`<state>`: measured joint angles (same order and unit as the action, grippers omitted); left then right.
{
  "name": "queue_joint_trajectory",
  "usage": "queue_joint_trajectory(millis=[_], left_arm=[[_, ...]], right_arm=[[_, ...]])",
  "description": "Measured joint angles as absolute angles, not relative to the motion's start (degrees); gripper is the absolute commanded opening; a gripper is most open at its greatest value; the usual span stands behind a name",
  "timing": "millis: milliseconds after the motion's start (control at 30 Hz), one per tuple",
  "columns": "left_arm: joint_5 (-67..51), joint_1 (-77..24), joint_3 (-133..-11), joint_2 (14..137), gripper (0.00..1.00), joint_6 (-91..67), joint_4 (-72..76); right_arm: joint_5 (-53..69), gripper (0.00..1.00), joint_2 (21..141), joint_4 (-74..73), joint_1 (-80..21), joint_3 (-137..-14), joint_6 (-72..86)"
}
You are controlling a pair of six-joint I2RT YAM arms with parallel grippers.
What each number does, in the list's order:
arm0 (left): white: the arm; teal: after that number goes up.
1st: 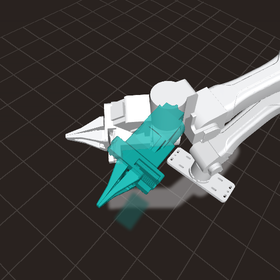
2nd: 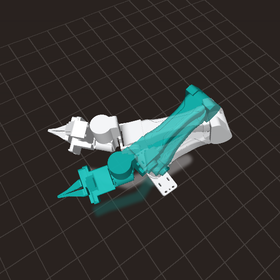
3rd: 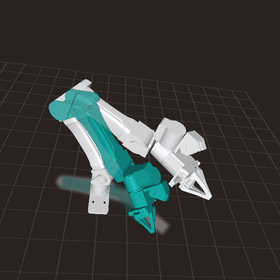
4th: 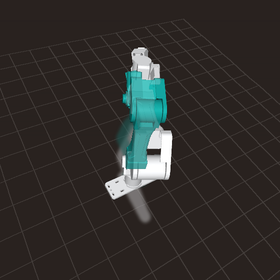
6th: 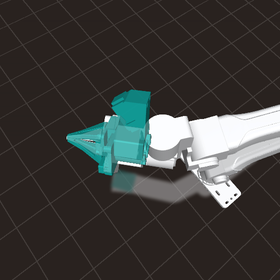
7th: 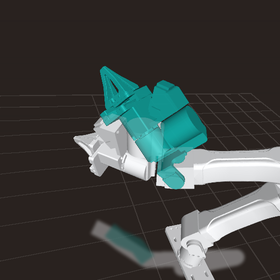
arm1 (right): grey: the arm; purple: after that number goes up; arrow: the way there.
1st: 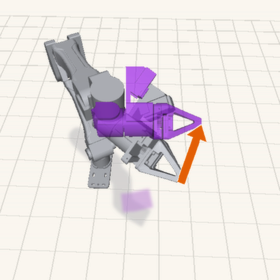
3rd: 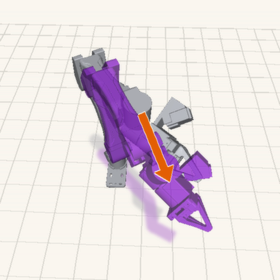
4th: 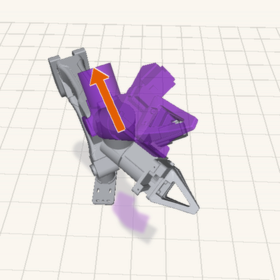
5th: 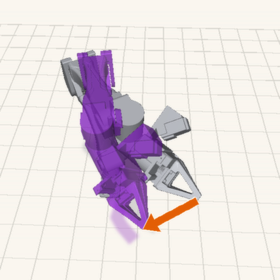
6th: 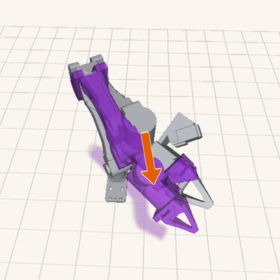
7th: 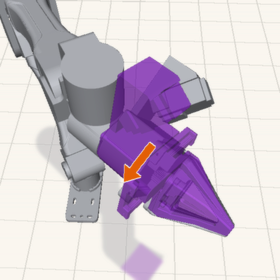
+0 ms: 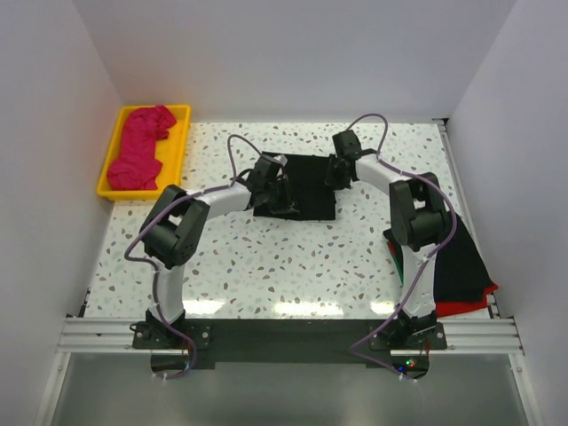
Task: Fold and stack the t-shirts
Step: Neatly place the folded tshirt to the corner
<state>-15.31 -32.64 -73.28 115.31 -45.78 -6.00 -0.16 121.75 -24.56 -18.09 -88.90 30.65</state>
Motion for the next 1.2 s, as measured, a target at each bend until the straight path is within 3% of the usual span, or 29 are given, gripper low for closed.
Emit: queue_joint_trajectory(millis=[400, 867, 1200], left_arm=[[-15.4, -29.4, -72.1, 102.4, 0.09, -43.4, -10.4], [-17.0, -20.3, -54.9, 76.3, 0.14, -36.5, -16.3], [-18.5, -19.6, -49.3, 71.0, 0.14, -33.8, -17.7]], right_arm=[[-8.3, 0.00, 120.0, -29.3, -18.5, -88.6, 31.1], [-12.3, 0.00, 118.8, -37.1, -13.4, -89.3, 34.6], [-19.8, 0.00, 118.9, -53.5, -9.1, -101.7, 42.2]])
